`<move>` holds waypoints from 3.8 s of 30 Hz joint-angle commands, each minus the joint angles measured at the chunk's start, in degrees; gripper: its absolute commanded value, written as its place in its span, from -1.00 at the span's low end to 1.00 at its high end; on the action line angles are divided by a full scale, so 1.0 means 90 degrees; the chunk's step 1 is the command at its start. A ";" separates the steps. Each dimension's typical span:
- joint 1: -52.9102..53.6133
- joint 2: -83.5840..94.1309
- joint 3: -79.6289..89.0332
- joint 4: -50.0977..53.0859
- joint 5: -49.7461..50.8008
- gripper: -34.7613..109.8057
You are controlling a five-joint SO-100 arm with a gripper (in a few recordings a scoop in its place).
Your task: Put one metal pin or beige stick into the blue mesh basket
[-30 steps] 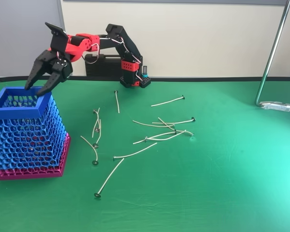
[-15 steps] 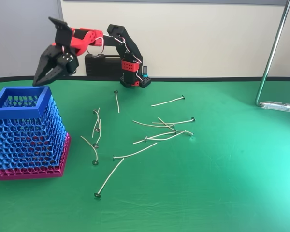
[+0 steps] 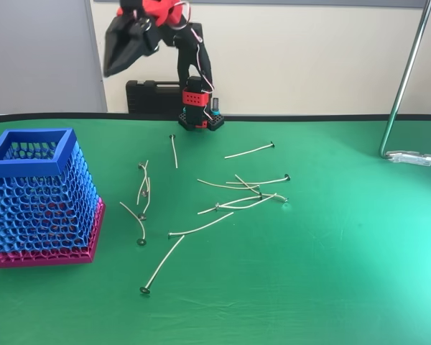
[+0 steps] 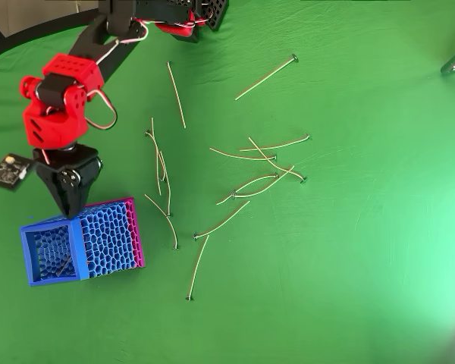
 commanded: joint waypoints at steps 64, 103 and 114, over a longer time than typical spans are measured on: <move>-0.1973 1.1182 1.5820 -0.4531 0.7930 -0.51; -0.2031 1.2539 1.5820 -0.2412 0.8340 -0.51; -0.2031 1.2539 1.5820 -0.2412 0.8330 -0.51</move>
